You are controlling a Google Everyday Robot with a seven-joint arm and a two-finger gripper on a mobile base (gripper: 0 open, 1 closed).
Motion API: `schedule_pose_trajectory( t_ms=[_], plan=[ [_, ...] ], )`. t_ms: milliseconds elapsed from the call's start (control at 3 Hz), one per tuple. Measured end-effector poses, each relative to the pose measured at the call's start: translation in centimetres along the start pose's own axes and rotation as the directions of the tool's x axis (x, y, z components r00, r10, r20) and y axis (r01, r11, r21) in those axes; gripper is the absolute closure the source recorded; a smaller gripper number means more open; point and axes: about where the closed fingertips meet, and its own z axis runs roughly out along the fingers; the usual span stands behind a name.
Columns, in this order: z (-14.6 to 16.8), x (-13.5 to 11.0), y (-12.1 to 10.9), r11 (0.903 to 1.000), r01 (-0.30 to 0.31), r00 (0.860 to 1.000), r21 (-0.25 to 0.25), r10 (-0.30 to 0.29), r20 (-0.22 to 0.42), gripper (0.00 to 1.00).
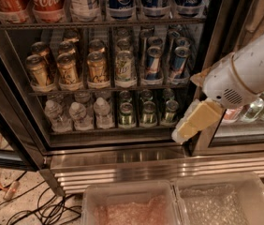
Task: Pick 7up can from middle shelf of fridge
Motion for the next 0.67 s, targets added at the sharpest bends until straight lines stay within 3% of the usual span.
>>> schedule_pose_trajectory(
  t_ms=[667],
  plan=[
    [4.7, -2.8, 0.5, 0.9968, -0.065, 0.984, 0.048, 0.056, 0.169, 0.00]
  ],
)
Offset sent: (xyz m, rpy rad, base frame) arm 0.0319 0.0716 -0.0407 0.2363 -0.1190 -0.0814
